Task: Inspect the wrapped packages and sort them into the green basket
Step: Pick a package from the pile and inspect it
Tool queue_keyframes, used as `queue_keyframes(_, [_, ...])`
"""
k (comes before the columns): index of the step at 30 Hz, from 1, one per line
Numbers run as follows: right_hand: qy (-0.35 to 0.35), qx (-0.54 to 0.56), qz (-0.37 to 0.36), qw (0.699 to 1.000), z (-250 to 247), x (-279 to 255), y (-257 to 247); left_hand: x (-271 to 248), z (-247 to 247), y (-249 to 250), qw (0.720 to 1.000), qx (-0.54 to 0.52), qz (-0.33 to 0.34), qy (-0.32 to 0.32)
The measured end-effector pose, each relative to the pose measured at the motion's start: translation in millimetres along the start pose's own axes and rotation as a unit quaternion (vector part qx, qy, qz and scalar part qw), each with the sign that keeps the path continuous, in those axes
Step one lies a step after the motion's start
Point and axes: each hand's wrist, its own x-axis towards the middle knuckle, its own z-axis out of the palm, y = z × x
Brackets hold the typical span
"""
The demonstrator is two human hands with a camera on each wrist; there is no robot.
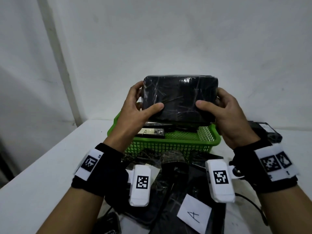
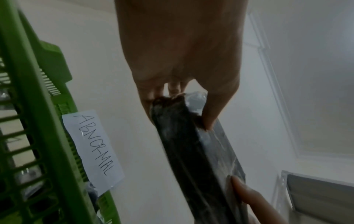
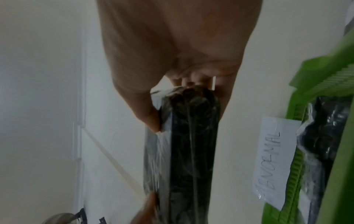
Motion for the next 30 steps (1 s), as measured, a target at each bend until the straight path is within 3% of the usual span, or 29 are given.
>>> queue_keyframes(6, [-0.052, -0.091, -0.031, 0.994, -6, -2, 3, 1, -7, 12, 1.0, -0.028, 0.007, -0.004])
queue_keyframes(10, [-0.048, 0.029, 0.07, 0.996, 3, -4, 0, 1, -4, 8, 0.998, -0.048, 0.032, -0.015])
queue_keyframes(14, [-0.009, 0.077, 0.025, 0.997, 12, -4, 3, 0, 7, 9, 0.988, -0.151, -0.001, -0.008])
queue_keyframes(20, [0.0, 0.085, -0.038, 0.996, 9, -5, -4, -4, 13, 14, 0.979, -0.202, 0.019, -0.001])
queue_keyframes(24, [0.004, 0.101, -0.064, 0.993, 6, -5, -6, -2, 6, 17, 0.975, -0.21, -0.068, 0.027])
queue_keyframes(26, [-0.026, 0.067, -0.075, 0.995, 5, -7, -6, 0, 3, 18, 0.973, -0.2, -0.111, 0.002])
queue_keyframes(28, [-0.063, 0.053, -0.049, 0.995, 4, -7, -6, -1, -2, 21, 0.968, -0.223, -0.114, -0.015])
queue_keyframes(30, [-0.094, 0.117, 0.016, 0.989, 2, -7, -6, 0, -8, 22, 0.971, -0.219, -0.097, -0.004])
